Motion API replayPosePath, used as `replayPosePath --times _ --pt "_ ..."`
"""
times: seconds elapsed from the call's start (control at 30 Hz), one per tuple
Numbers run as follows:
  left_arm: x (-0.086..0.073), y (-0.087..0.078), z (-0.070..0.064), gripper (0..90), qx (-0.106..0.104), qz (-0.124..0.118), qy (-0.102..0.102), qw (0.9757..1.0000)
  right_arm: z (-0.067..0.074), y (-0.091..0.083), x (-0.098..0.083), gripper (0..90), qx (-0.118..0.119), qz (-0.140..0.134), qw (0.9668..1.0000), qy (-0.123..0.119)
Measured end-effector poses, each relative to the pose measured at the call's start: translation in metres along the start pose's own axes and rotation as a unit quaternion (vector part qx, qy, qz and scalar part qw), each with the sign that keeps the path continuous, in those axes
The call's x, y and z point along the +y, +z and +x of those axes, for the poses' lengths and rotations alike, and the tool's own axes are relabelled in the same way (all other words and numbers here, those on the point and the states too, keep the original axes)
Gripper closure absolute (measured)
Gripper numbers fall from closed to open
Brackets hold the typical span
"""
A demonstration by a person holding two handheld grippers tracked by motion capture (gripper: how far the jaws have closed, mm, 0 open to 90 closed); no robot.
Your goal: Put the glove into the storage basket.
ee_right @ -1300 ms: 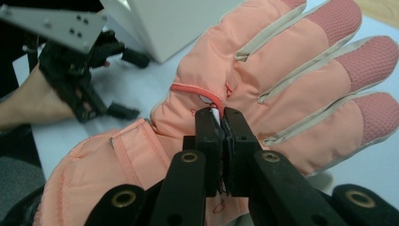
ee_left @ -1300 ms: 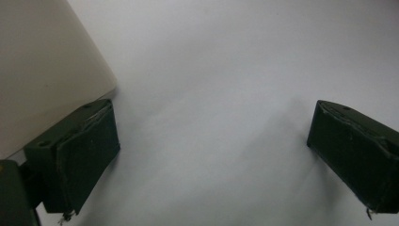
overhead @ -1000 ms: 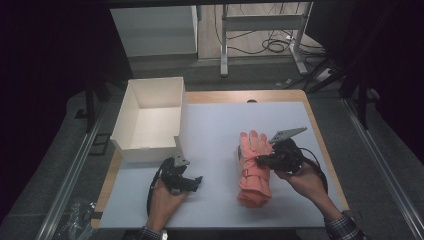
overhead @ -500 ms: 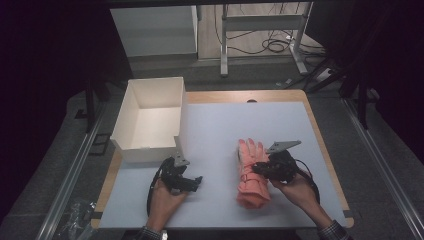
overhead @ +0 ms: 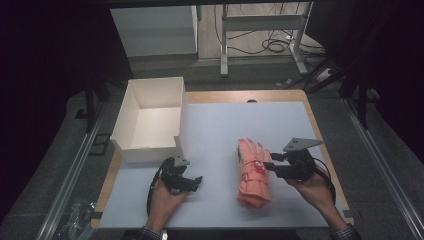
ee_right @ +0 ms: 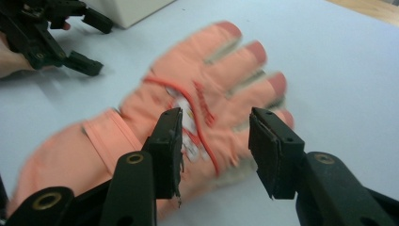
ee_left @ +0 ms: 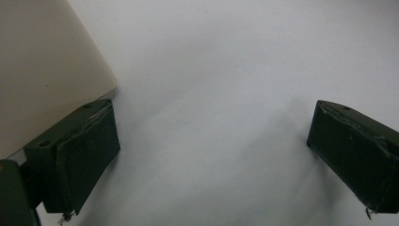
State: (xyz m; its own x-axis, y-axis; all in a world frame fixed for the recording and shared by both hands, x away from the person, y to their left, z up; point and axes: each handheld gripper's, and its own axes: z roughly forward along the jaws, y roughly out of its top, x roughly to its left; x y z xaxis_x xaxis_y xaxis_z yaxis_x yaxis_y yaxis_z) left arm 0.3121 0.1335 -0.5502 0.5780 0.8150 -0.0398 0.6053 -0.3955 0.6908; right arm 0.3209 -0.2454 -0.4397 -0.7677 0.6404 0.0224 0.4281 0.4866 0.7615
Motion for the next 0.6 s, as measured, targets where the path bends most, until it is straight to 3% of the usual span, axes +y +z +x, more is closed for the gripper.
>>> replayPosePath --times 0.13,0.17,0.3,0.43,0.6 --pt "0.0 0.0 0.0 2.6 0.0 0.0 0.0 1.0 -0.011 -0.001 -0.026 58.7 -0.006 -0.004 0.9998 0.021" --pt "0.0 0.0 0.0 2.6 0.0 0.0 0.0 1.0 -0.013 0.0 -0.04 64.6 -0.002 -0.002 0.9994 0.034" --pt "0.0 0.0 0.0 2.6 0.0 0.0 0.0 1.0 -0.011 0.006 -0.06 74.6 0.013 0.011 0.9989 0.044" --pt "0.0 0.0 0.0 2.6 0.0 0.0 0.0 1.0 0.0 0.017 -0.078 78.2 0.036 0.025 0.9985 0.033" --pt "0.0 0.0 0.0 2.6 0.0 0.0 0.0 1.0 0.015 0.036 -0.083 79.6 0.03 0.033 0.999 0.009"
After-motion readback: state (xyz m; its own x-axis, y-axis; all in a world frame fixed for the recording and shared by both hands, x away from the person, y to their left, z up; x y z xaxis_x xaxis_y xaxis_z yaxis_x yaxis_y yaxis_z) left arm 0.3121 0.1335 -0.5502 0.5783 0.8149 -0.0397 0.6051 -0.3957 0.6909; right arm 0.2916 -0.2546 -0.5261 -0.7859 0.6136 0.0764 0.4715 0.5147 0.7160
